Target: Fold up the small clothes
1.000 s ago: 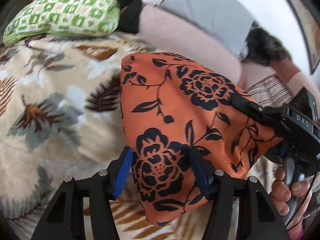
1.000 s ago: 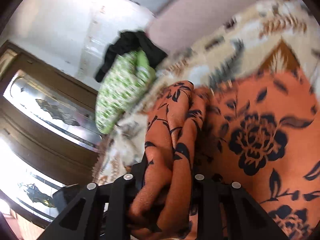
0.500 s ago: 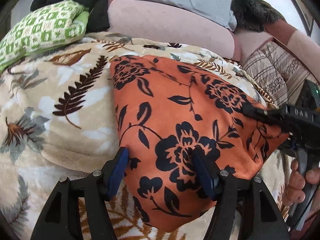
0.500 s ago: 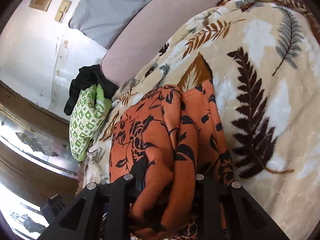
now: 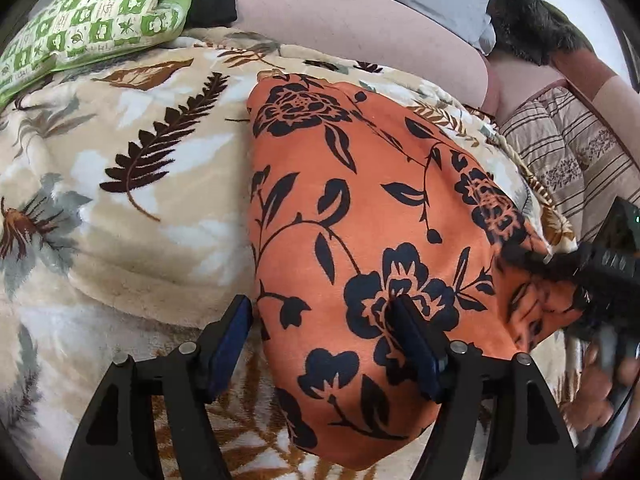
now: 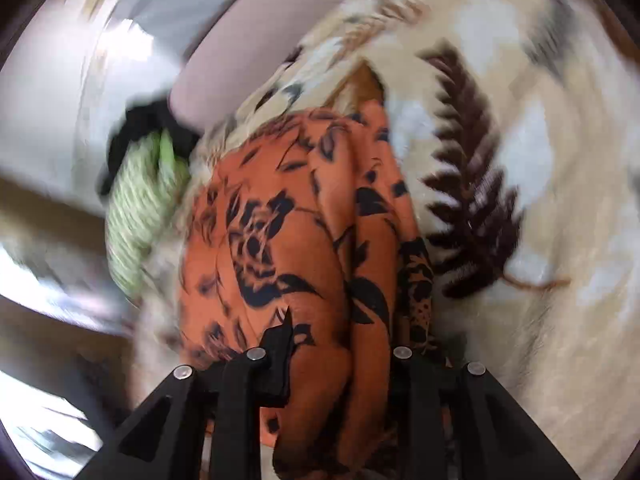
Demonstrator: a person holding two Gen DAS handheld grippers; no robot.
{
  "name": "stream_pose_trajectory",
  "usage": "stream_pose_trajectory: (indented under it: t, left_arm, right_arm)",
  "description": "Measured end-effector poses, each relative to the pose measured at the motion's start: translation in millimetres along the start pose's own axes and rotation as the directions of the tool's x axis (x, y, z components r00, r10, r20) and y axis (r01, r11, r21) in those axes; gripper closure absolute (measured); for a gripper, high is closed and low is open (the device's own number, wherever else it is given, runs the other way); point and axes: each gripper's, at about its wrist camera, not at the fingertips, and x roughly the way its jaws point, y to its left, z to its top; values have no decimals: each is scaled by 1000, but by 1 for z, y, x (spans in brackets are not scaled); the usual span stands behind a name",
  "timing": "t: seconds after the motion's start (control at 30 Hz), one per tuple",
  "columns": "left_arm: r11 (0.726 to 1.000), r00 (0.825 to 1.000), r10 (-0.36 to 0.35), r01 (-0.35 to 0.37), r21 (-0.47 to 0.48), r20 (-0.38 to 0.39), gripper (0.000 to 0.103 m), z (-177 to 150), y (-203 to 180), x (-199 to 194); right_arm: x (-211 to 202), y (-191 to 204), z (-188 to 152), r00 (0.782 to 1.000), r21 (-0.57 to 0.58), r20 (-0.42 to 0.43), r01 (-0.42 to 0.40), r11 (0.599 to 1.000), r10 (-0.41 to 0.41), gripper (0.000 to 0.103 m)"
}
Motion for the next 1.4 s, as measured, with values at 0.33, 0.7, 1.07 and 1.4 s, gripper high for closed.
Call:
stream_pose_trajectory:
  t: [0.33, 0.7, 1.07, 1.4]
  left_arm:
    - [1000, 1000, 16, -16, 12, 1, 27, 0, -2, 0]
    - [999, 999, -27, 28, 31, -18, 27, -2, 2, -3]
    - [999, 999, -36, 37, 27, -22, 27, -5, 3, -3]
    - [999, 998, -52, 52, -4, -47, 24, -6, 6, -4]
  right_arm:
    - [-52, 53, 42, 944, -187, 307, -60, 980, 117, 39]
    - [59, 18, 70, 1000, -27, 1, 17, 1000, -17, 103]
    - [68, 85, 85, 998, -108, 65, -13, 994, 20, 96]
    - [101, 94, 111, 1000, -85, 26, -7, 996, 9, 95]
